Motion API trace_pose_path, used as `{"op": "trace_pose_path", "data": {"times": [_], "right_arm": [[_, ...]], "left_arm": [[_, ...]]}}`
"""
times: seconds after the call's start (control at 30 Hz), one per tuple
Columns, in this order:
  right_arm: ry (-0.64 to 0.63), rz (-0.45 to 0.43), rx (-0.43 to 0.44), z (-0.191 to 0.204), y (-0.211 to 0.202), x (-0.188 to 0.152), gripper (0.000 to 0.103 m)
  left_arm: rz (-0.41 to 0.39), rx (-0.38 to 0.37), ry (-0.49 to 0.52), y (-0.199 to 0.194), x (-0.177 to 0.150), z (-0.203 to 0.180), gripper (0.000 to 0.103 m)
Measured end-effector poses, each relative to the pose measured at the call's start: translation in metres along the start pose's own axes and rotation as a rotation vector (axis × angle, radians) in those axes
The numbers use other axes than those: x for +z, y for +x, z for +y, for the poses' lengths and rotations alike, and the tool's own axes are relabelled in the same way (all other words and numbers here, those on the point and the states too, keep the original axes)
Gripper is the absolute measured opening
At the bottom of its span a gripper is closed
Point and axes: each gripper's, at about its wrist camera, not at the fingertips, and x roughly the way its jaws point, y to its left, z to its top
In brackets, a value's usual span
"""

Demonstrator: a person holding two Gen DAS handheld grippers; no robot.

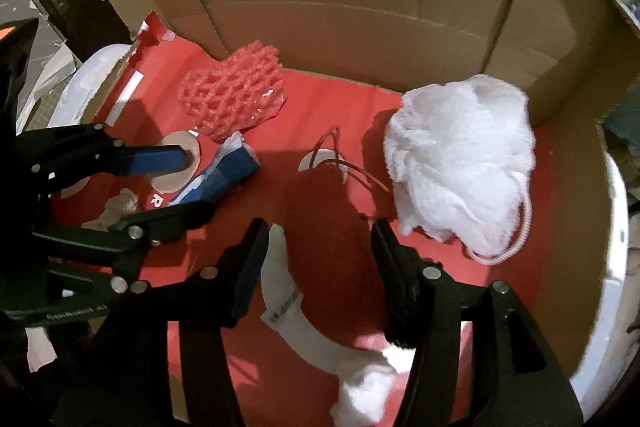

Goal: Organize soft objects
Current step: 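Open the left tool releasing the packet while the right tool releases the mitt in the box, then withdraw both tools from the box toward the white plush keychain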

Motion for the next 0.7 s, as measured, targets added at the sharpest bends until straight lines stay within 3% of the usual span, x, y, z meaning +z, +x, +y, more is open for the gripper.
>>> {"op": "trace_pose_path", "data": {"times": [0.07,0.23,0.37,0.53,0.7], "right_arm": [[0.006,-0.023,-0.003,0.000,-0.013,-0.003,0.059],[0.024,-0.114,-0.033,0.003,-0.061,-0.017,0.073],[0.030,-0.188,-0.046,0.010,-0.100,-0.032,0.073],[-0.007,-0.305,-0.104,0.031,-0.151,-0.063,0.077],[-0.003,-0.399,-0.100,0.051,-0.181,-0.096,0.078]], "left_arm": [[-0.035,-0.001,-0.016,-0.015,-0.005,0.000,0.061],[-0.127,0.011,-0.028,-0.050,-0.018,-0.009,0.075],[-0.240,0.041,-0.021,-0.090,-0.037,-0.024,0.088],[-0.366,0.061,-0.024,-0.134,-0.061,-0.038,0.096],[-0.493,0.086,-0.025,-0.173,-0.091,-0.051,0.103]]}}
